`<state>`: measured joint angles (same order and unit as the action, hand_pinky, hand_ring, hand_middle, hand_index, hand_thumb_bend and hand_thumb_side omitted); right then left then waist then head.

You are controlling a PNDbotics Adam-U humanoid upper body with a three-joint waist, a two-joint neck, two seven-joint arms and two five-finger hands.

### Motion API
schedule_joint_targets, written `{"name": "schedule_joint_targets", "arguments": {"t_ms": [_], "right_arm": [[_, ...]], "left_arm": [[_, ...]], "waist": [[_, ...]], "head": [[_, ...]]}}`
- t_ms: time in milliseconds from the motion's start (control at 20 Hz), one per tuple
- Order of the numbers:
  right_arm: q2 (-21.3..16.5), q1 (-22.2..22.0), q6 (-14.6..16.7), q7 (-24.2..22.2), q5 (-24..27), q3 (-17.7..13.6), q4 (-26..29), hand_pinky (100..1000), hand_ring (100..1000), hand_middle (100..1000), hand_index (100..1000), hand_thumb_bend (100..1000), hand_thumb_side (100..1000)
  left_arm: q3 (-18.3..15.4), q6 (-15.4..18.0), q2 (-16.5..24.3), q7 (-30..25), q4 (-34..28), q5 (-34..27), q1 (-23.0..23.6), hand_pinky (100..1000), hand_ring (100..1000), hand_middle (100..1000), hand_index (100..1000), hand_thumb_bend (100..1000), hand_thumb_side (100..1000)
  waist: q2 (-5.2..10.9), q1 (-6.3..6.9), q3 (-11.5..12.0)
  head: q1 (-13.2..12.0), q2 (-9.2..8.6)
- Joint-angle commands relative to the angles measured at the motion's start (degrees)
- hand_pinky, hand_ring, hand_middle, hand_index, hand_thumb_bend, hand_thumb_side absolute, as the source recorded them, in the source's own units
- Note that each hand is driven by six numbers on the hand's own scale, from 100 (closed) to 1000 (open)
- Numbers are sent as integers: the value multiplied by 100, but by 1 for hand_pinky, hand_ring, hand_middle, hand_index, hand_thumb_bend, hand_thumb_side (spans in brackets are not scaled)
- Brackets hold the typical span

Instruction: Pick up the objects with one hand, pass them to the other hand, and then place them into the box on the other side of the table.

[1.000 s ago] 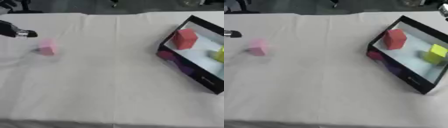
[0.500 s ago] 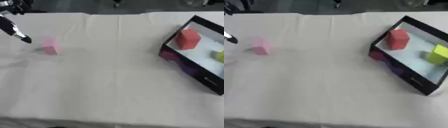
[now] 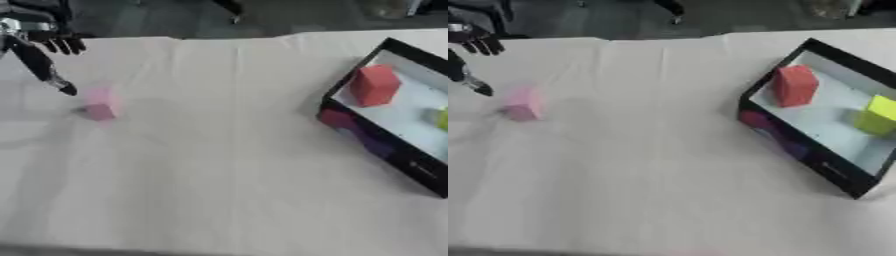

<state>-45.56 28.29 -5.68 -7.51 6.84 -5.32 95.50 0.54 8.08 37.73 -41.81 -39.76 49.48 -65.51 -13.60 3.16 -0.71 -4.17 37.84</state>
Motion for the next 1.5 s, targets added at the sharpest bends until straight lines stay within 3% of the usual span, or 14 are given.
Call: {"name": "schedule_joint_targets", "arguments": {"t_ms": [50,650,1200,1500], "right_arm": [[-84,133,-1,-32,-16,-9,126,974,1000,908,982,100,530],[-4,213,-18,-29,-54,22,142,973,1000,899,975,100,531],[20,175,-55,-1,-126,32,132,973,1000,897,974,100,529],[28,197,-39,-5,-143,48,158,974,1000,894,972,100,527]], "left_arm": [[-57,-132,-4,73,113,640,-227,898,853,765,835,686,100],[-168,-121,-116,-68,329,1248,-299,908,861,777,837,721,100],[-221,-175,-34,-524,364,1269,-317,910,859,780,841,746,100],[-230,-351,13,-453,446,1499,-239,919,866,788,841,761,100]], "waist": [[-28,79,-44],[-159,92,-202],[-211,101,-208],[-267,98,-285]], "head": [[-86,-120],[-210,-269],[-224,-250],[-291,-285]]}}
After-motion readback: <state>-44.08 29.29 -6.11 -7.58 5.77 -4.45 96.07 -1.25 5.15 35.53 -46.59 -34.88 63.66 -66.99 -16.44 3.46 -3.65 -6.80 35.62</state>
